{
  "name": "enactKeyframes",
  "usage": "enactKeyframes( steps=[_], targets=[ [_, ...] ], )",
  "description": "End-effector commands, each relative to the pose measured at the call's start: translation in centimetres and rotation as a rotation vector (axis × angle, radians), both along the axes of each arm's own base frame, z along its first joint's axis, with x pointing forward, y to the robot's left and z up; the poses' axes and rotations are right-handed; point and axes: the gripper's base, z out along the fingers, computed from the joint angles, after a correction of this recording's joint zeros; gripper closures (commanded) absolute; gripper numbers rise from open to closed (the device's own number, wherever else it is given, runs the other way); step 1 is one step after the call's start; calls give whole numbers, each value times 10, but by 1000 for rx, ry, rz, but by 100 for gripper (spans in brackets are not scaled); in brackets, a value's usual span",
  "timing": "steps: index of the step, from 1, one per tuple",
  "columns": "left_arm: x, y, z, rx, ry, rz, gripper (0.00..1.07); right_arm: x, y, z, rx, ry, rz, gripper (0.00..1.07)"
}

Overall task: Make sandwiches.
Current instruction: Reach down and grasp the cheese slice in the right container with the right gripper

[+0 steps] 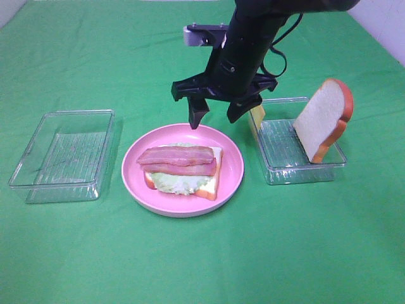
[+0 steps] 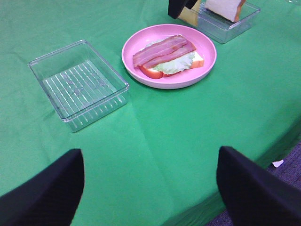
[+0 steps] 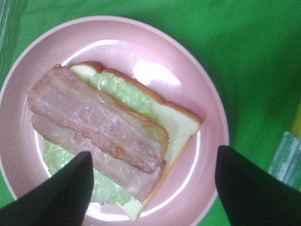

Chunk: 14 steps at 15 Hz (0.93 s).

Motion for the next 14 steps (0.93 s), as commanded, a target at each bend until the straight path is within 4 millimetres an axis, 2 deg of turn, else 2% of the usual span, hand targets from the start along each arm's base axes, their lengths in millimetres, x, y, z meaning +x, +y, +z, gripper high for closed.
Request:
enactKeyframes(
  steps=[1,2,3,4,7,9,12,13,14],
  targets=[
    [-2,2,0,-17,-24,1,32,2,-18,30,-10,-64,-17,38],
    [-2,2,0,-15,-23,1,32,3,-22,35,-7,-70,-27,38],
    [-2,2,0,-15,-23,1,32,14,-49,52,-13,-59,-87,38],
    [-2,2,0,-15,-23,1,32,20,-61,57,-21,-46,-110,38],
    [-2,2,0,-15,-23,1,32,40,-78,69,-26,-56,-133,38],
    [-2,2,0,-15,-23,1,32,47,-80,64,-41,-45,-129,39],
    [-2,2,0,-15,-23,1,32,60,-76,39,-62,30,-122,41],
    [-2,2,0,-15,-23,1,32,68,-73,20,-75,56,-119,41],
    [-2,2,0,-15,-23,1,32,71,-73,10,-86,66,-105,41]
  ],
)
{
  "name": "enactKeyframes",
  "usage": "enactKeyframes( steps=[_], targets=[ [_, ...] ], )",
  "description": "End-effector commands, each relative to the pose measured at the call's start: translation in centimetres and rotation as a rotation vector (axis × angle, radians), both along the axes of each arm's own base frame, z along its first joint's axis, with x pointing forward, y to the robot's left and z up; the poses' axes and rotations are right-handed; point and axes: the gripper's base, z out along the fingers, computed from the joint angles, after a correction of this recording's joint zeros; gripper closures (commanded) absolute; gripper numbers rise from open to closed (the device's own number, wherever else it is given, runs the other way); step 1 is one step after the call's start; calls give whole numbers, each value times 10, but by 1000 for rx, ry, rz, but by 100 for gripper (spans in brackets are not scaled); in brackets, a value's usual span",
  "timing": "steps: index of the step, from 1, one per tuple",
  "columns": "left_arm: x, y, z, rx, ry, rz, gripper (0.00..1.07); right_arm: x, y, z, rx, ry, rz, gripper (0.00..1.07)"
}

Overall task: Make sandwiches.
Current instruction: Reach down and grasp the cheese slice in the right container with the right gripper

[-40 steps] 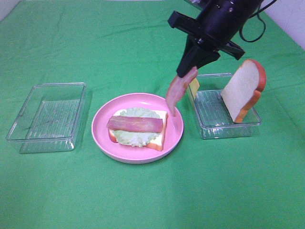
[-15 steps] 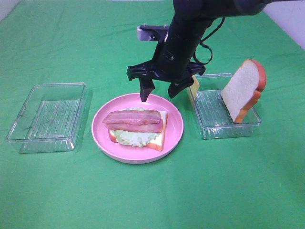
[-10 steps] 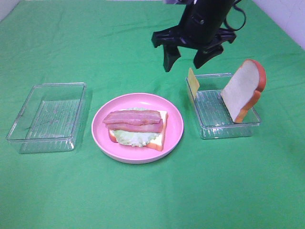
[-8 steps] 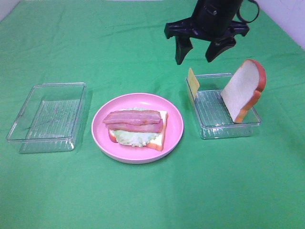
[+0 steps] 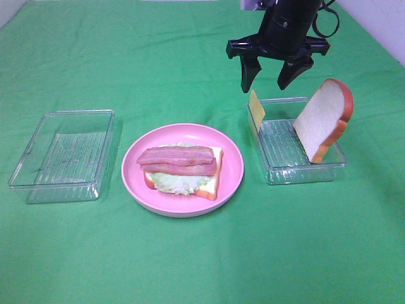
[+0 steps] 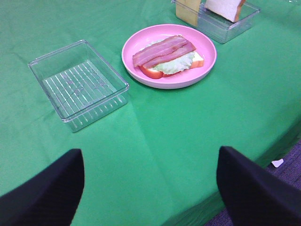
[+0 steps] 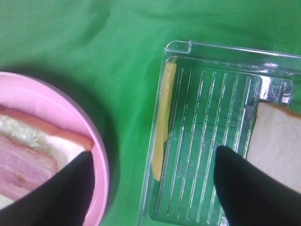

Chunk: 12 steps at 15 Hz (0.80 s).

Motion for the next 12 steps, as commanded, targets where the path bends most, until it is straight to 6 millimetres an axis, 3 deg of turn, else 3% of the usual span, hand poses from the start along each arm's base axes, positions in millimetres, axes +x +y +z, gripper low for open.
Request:
enactKeyframes(
  steps=[1,6,9,10,12],
  targets=[
    [-2,2,0,-15,-23,1,32,6,-2,-22,-29,36,31,41],
    [-2,2,0,-15,-23,1,32,12,0,-54,-43,80,32,49],
    [-2,2,0,-15,-23,1,32,13,1,-56,-42,76,31,63],
    [-2,2,0,-15,-23,1,32,13,1,-56,-43,76,31,76],
    [-2,2,0,-15,-23,1,32,13,1,-56,-43,76,31,87]
  ],
)
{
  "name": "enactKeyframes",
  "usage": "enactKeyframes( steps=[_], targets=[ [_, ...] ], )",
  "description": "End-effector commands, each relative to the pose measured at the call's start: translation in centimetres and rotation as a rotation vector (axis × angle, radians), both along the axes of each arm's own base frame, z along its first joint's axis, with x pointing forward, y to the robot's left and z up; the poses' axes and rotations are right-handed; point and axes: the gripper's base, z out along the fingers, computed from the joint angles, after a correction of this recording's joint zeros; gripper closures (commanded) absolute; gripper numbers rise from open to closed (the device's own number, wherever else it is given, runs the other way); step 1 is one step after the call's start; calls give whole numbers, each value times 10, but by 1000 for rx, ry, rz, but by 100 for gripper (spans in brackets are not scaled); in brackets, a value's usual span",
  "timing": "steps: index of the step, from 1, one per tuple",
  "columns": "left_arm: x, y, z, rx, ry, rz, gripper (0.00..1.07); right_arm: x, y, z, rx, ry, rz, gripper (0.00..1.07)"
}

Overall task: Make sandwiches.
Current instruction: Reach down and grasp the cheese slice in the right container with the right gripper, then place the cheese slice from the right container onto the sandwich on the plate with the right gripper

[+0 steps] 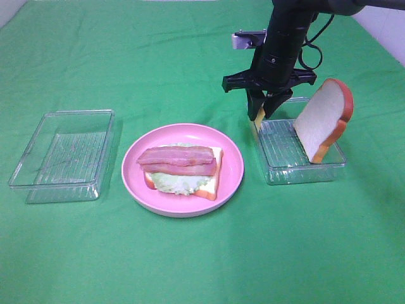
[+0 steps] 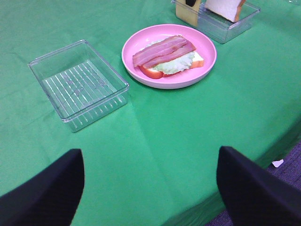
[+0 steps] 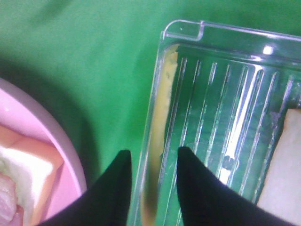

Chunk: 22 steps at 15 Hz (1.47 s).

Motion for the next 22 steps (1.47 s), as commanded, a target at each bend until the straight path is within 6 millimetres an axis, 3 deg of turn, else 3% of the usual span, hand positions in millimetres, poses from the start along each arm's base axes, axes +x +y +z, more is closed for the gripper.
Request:
enactKeyframes(
  steps=[1,3,5,7,11,14,17,20,22],
  targets=[
    [-2,2,0,-15,-23,1,32,3,-3,-1,-4,-10,11,96],
    [-2,2,0,-15,-23,1,32,3,-3,-1,-8,-13,12,107],
    [-2,2,0,-15,-23,1,32,4,-2,7,-5,-27,16,107],
    [-2,2,0,-15,-23,1,32,4,3,36,55,-63,46,107],
    [-2,2,0,-15,-23,1,32,-11,17,64,258,-12,146,107],
    [-2,2,0,-15,-23,1,32,-22,30,68,400,70,239,107],
    [-2,2,0,-15,-23,1,32,-34,57,67,493,106,297,107],
    [-2,2,0,-15,-23,1,32,-49,86,57,483,145,360,107],
    [-2,2,0,-15,-23,1,32,-67,117,38,456,194,427,107]
  ],
)
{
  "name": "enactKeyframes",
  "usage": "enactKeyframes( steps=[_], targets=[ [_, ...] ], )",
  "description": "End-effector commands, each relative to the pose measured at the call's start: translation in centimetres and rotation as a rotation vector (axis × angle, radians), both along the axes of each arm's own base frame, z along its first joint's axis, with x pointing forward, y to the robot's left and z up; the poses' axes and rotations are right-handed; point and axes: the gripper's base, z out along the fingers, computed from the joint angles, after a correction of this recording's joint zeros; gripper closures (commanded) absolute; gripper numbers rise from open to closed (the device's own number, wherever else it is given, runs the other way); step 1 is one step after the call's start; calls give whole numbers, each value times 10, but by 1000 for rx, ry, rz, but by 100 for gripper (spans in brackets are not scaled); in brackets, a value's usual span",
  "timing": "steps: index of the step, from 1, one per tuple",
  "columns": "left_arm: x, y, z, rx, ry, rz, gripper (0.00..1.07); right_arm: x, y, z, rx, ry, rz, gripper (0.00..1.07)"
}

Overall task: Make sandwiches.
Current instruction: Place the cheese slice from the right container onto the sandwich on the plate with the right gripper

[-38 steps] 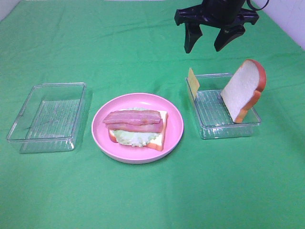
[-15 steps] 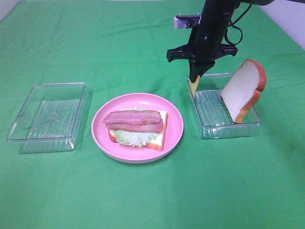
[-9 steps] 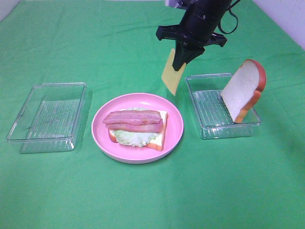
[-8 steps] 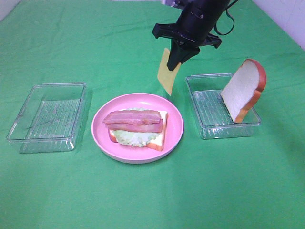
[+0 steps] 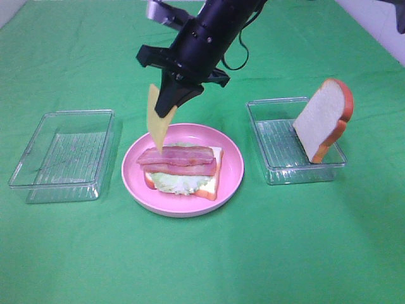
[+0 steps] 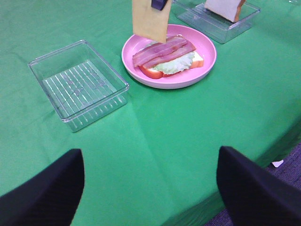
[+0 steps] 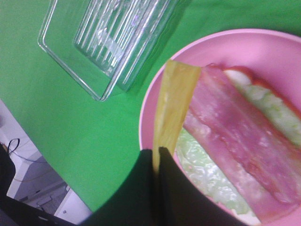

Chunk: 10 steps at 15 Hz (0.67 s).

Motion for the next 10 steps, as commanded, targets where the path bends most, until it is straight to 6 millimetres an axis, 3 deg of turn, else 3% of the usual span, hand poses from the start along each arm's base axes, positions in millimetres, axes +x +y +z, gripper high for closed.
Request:
enactKeyframes(
  steps=[1,4,6,10],
  targets=[
    [-2,2,0,-15,-23,1,32,-12,10,-19,-49,72,80,107],
    [-2,2,0,-15,-23,1,32,-5,2,-46,-185,109,11,107],
    [-2,2,0,-15,-23,1,32,-2,-5,-50,-284,88,-32,107],
    [-2,2,0,-15,-23,1,32,-1,-8,-52,-323,79,-48,107]
  ],
)
